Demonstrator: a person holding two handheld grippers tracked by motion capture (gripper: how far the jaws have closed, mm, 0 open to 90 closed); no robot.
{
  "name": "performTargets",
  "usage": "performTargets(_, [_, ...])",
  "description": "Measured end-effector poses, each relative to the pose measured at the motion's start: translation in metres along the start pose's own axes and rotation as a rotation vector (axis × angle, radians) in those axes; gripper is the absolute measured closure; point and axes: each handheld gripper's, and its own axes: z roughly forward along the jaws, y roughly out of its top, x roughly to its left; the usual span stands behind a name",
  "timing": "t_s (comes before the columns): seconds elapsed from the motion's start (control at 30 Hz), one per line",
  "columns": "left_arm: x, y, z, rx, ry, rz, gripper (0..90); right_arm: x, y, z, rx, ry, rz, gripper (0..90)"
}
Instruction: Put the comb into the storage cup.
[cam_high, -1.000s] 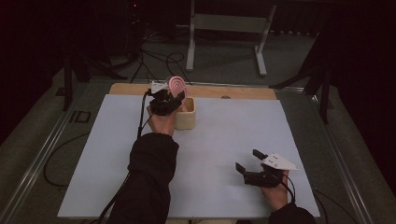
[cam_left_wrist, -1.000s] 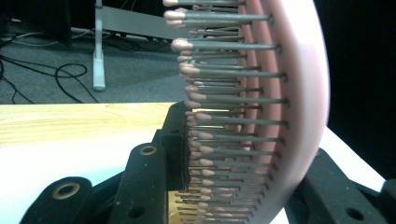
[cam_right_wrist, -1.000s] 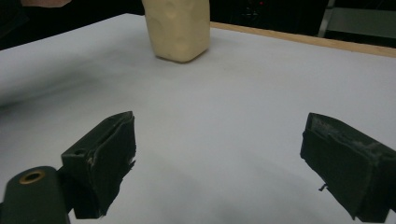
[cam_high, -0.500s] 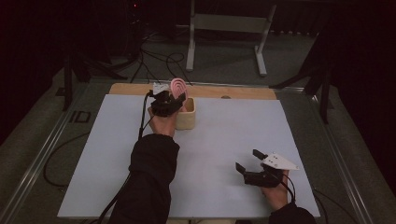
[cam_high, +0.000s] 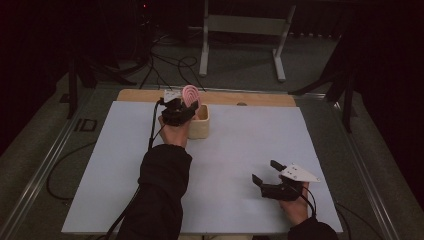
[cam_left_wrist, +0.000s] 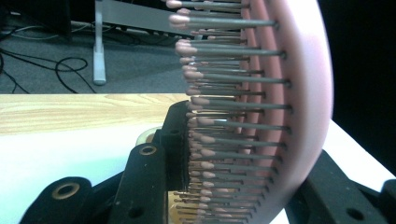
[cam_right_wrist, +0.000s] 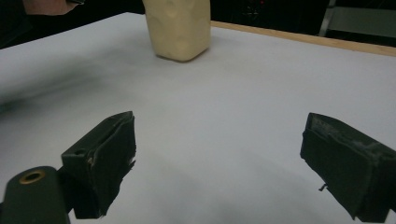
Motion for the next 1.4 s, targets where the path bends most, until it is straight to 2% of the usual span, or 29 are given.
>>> performTargets(0.67, [0.002, 0.000, 0.001, -0.004, -0.012, -0.016, 63.6, 0.000, 0.000, 0.001, 0.005, 0.001, -0.008, 10.4])
performTargets(1.13, [0.009, 0.003, 0.000, 0.022, -0.010, -0.029, 62.3, 0.001, 0.000, 0.000, 0.005, 0.000, -0.005, 10.4])
performTargets(1.3, [0.013, 0.001, 0.002, 0.055, 0.003, -0.039, 52.8, 0.000, 0.000, 0.000, 0.005, -0.001, -0.004, 10.4])
performTargets(1.4, [0.014, 0.000, 0.003, 0.058, 0.005, -0.051, 46.4, 0.000, 0.000, 0.000, 0.005, -0.001, -0.004, 10.4])
